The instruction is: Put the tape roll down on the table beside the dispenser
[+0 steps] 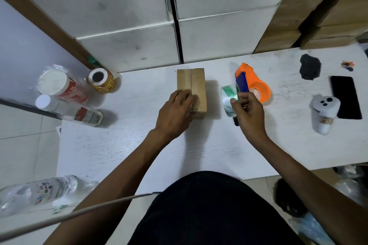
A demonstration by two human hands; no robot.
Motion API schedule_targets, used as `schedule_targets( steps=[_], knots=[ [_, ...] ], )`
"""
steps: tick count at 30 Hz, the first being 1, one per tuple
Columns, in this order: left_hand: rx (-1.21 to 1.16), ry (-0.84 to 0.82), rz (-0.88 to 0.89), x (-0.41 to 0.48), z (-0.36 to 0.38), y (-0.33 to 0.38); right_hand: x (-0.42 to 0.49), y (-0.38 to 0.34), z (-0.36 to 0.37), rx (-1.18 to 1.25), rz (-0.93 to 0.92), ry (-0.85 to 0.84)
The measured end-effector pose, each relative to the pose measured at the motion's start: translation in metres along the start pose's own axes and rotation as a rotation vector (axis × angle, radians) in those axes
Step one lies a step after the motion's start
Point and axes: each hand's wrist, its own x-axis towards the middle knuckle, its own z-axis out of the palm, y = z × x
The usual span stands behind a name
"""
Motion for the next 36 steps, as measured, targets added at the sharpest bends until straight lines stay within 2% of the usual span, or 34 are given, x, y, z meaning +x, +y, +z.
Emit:
schedule_targets(
  steps=[4,7,13,22,29,36],
  knots=[
    [-0.023,0.012,-0.017,-0.003,-0.001,0.001,0.003,-0.002,-0.003,0.121,0.077,0.028],
    [-0.035,0.015,-0.007,-0.002,-0.002,0.000,0.005,-0.005,-0.009,0.124,0.056,0.058],
    [-0.030,-0.012,0.004,-0.004,0.001,-0.002,0.024,-0.020,-0.043,-0.026,-0.118,0.135],
    [-0.032,-0.064,-0.036,-0.002,-0.002,-0.001,0.095,-0.010,-0.112,-0.431,-0.315,0.212],
    [-0.021,-0.075,-0.066,-0.002,0.002,0.002,0.119,0.034,-0.138,-0.696,-0.277,0.123],
    [-0.004,-0.078,-0.059,-0.002,0.005,-0.002,0.122,0.064,-0.129,-0.743,-0.159,0.063]
  ],
)
